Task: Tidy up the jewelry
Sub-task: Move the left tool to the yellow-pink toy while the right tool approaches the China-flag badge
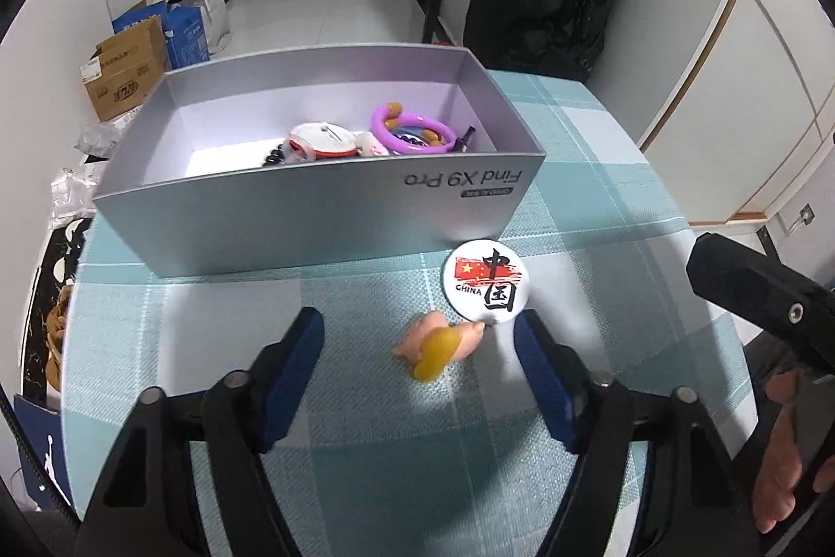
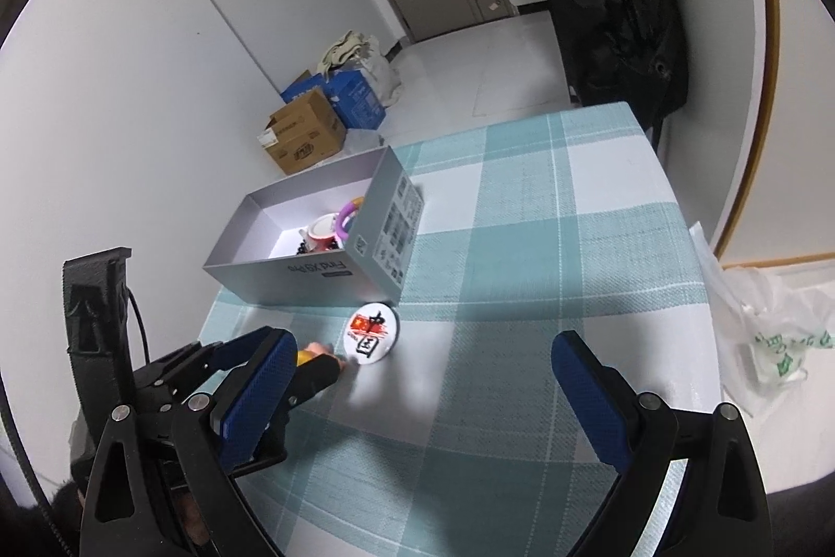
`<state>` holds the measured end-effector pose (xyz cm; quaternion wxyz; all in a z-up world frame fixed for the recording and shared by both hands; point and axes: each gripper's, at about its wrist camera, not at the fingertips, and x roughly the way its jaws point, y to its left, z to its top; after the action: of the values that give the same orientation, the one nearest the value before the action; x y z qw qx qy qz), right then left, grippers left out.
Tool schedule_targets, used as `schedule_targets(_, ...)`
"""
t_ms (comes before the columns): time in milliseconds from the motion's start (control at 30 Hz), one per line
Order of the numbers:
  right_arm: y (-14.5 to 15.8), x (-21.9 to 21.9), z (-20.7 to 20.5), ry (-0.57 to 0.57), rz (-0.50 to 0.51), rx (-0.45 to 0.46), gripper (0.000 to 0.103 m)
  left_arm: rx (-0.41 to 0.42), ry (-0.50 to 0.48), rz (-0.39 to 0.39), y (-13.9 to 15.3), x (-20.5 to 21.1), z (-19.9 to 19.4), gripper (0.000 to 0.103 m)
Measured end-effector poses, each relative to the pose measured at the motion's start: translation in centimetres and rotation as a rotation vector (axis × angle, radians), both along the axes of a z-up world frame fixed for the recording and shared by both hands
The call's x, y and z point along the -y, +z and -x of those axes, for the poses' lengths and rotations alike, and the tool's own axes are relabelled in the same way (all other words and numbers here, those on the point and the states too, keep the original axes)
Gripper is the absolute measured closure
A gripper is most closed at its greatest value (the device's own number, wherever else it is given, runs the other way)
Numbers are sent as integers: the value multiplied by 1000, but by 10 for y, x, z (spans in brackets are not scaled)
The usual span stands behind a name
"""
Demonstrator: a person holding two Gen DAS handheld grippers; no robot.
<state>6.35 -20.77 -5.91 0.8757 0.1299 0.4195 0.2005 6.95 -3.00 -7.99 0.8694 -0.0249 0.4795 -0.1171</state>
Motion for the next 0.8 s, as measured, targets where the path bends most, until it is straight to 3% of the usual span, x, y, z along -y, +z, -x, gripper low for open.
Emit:
schedule_targets(133, -1, 1, -1, -6, 4, -2, 4, -11, -28, -19, -4, 5, 0, 59)
schedule_targets(200, -2, 1, -2, -7, 8, -4, 4, -15, -36, -20, -3, 6, 2, 76)
schedule_targets(800, -16, -9, -8, 2, 48, -56, 4, -63, -2, 42, 4, -11, -3, 76)
